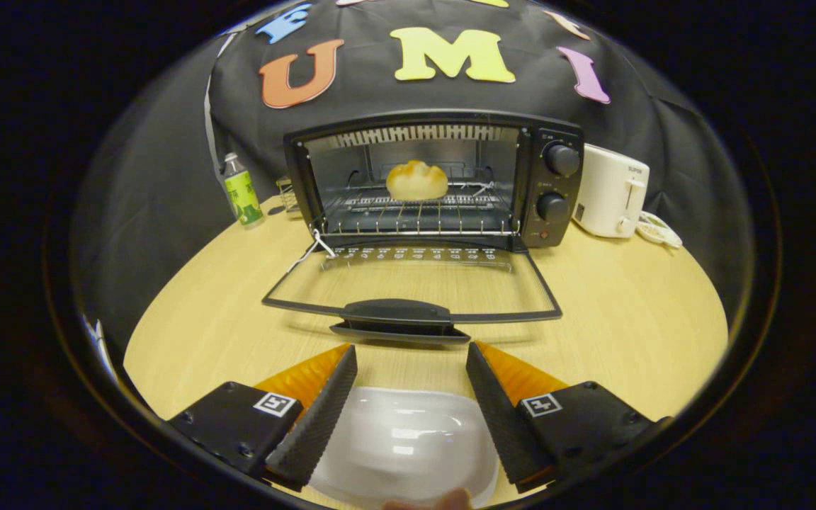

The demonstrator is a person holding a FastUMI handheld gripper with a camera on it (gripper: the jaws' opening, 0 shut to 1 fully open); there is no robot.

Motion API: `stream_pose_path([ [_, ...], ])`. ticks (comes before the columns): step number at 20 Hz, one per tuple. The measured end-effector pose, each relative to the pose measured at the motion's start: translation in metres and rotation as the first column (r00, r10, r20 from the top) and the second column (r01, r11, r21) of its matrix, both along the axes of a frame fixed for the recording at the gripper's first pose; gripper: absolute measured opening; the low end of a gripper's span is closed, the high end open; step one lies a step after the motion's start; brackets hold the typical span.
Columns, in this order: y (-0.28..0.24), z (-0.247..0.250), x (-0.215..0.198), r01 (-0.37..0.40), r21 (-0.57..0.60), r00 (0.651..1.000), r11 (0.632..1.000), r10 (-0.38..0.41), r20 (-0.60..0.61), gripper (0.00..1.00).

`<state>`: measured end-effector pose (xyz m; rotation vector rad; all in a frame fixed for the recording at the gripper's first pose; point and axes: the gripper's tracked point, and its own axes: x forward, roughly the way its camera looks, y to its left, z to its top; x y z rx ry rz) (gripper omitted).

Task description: Open the toaster oven, put the food inside, and close the toaster oven door.

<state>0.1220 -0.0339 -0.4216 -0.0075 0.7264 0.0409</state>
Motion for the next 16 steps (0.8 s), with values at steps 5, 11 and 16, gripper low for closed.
stream_pose_path([
  [5, -0.003, -0.003, 0.011, 0.015, -0.066, 1.000, 0.998, -0.015, 0.004, 1.00],
  [11, -0.005, -0.002, 0.018, 0.064, -0.077, 0.998, 0.995, -0.063, 0.024, 1.00],
  [16, -0.005, 0.006, 0.020, 0.077, -0.040, 0.996, 0.996, -0.075, 0.044, 1.00],
])
